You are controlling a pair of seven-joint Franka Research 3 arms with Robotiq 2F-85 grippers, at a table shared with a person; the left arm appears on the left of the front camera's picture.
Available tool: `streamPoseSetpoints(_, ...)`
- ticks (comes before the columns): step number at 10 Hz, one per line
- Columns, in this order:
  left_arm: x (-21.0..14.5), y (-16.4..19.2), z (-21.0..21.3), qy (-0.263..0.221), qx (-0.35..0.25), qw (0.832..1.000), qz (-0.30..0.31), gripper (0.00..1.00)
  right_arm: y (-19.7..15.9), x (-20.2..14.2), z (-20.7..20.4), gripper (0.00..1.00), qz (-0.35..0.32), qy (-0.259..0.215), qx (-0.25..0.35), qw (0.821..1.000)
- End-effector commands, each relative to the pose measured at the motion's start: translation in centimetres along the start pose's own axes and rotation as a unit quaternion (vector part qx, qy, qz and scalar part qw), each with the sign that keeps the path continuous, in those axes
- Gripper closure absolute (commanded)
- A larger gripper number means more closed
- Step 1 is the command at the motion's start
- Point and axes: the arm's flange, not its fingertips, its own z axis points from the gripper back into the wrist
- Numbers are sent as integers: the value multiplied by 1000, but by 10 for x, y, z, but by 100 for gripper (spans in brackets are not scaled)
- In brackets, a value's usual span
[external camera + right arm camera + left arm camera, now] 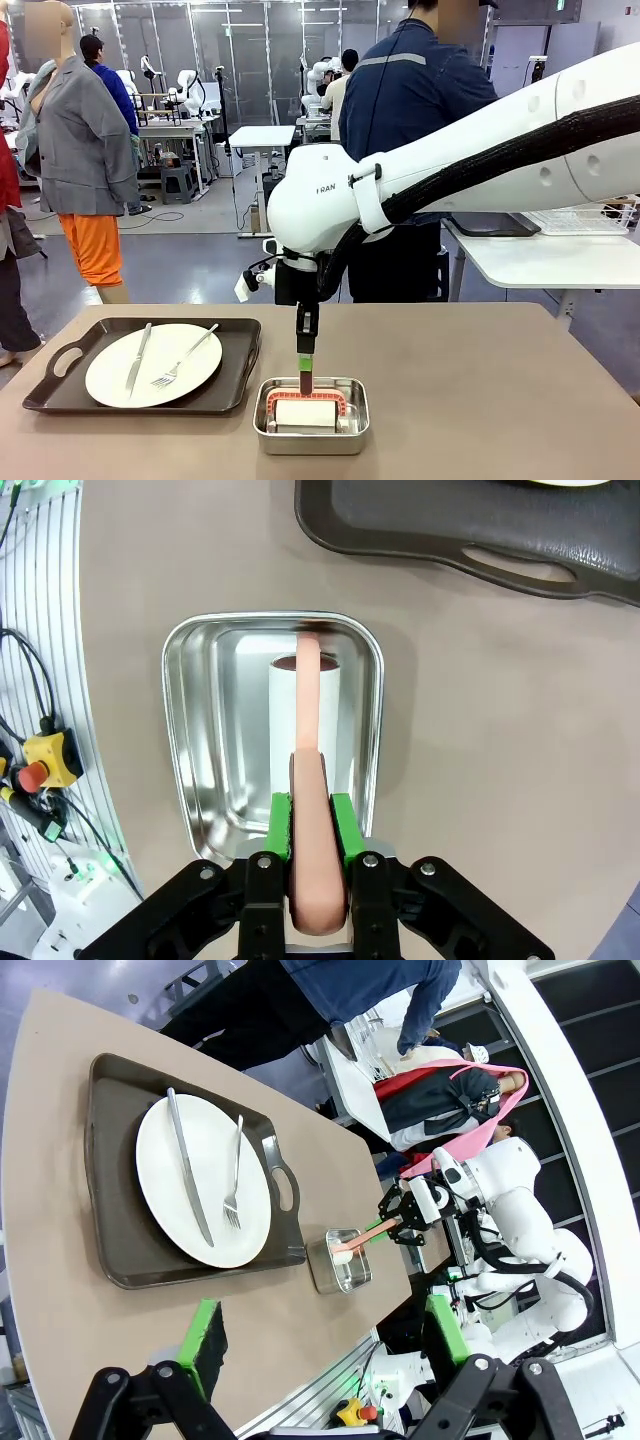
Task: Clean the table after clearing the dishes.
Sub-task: Place the Lint Roller back on top of the Airtight Container.
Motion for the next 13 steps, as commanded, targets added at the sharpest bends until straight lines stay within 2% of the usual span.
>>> streamPoseSetpoints(1, -2, -1, 3, -2, -6, 1000, -4, 0, -5, -3, -4, 79, 27, 12, -1, 1000)
streamPoseSetpoints(2, -2, -1, 3, -2, -6, 1000, -4, 0, -7, -4, -4, 79, 30, 12, 1, 999)
streamPoseSetpoints(6, -2, -1, 3, -2, -6, 1000, -4, 0, -7, -10, 18, 7, 18, 7, -51, 999)
streamPoseSetpoints(7, -2, -1, 3, -2, -6, 1000, -4, 0, -8, -12, 23, 0, 12, 2, -51, 999)
streamPoseSetpoints(12, -2, -1, 3, -2, -6, 1000, -4, 0, -7, -19, 35, 0, 5, -13, -63, 998)
streamPoseSetpoints(13, -2, -1, 3, -2, -6, 1000, -4, 0, -9, -23, 34, 0, 3, -12, -50, 999)
